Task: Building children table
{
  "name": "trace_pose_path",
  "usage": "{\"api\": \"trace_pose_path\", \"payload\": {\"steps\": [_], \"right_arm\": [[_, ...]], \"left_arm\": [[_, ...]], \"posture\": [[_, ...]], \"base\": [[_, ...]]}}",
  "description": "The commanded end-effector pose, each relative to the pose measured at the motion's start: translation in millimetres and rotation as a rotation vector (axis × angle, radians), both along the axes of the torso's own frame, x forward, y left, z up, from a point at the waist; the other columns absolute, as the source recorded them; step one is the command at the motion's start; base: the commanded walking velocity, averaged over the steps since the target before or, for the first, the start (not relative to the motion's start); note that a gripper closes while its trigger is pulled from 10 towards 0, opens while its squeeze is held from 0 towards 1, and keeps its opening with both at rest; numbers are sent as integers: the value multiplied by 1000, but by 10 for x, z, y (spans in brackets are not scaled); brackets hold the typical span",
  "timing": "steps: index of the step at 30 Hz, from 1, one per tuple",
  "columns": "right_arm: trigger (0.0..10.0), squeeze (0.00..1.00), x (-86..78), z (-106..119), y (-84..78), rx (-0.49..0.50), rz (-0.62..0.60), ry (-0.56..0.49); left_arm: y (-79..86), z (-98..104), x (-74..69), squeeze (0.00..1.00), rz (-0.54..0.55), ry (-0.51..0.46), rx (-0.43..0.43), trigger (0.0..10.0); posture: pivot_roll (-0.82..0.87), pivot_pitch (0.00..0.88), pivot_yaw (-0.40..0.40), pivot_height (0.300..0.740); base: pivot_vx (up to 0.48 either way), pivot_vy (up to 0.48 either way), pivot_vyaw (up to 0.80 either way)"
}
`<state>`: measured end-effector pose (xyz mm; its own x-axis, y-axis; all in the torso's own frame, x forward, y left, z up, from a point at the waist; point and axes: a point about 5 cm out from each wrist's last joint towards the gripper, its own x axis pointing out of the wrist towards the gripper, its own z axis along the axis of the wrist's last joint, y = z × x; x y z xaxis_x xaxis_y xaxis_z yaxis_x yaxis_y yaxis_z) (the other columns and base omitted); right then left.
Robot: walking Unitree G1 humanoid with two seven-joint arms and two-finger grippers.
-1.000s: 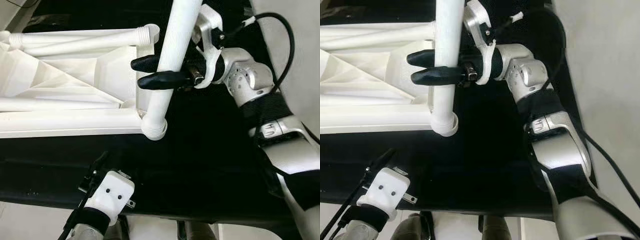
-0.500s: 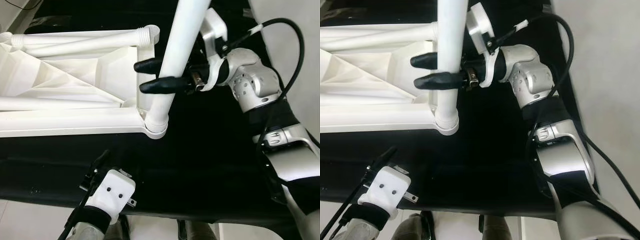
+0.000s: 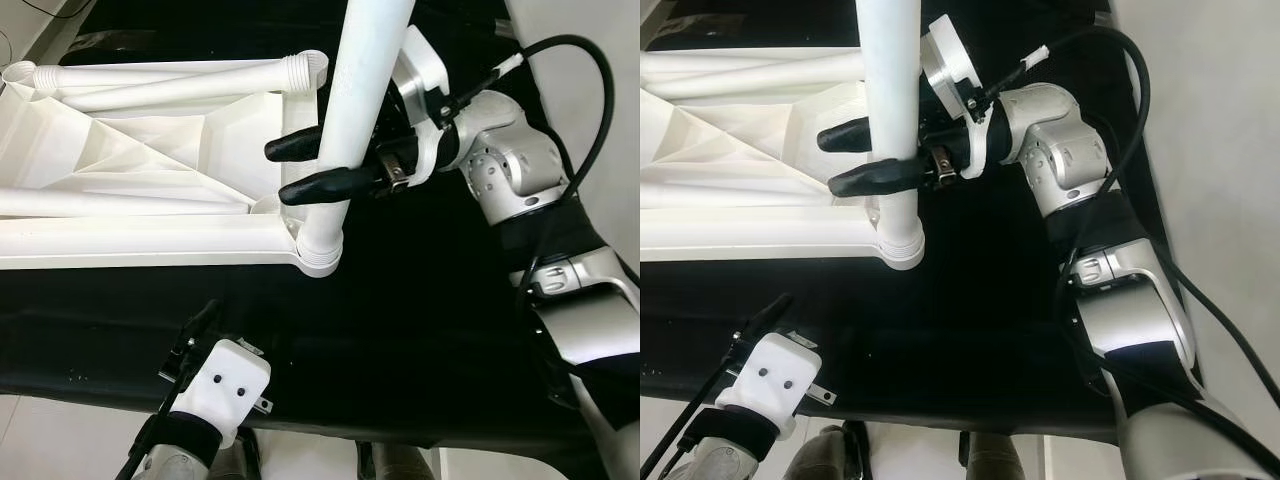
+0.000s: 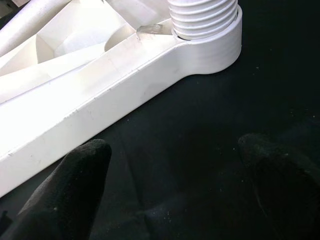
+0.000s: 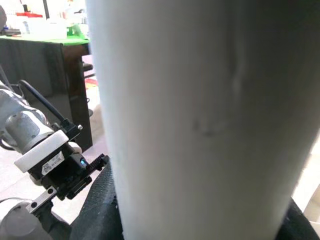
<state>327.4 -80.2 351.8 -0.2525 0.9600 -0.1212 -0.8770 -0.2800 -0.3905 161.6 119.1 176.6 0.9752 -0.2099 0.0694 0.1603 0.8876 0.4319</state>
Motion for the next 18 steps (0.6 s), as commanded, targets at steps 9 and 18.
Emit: {"api": "trace_pose_path", "payload": {"steps": [9, 18], "right_arm": [[10000, 0, 111, -166, 113, -97, -116, 60], [10000, 0, 195, -177, 133, -95, -219, 69]], "left_arm": [[2, -86, -6, 0, 13, 41, 16, 10000], [3, -82, -1, 0, 14, 38, 16, 10000]], "posture": [[6, 357, -16, 740], [1, 361, -16, 740]], "base": [[0, 0, 0], [0, 0, 0]]}}
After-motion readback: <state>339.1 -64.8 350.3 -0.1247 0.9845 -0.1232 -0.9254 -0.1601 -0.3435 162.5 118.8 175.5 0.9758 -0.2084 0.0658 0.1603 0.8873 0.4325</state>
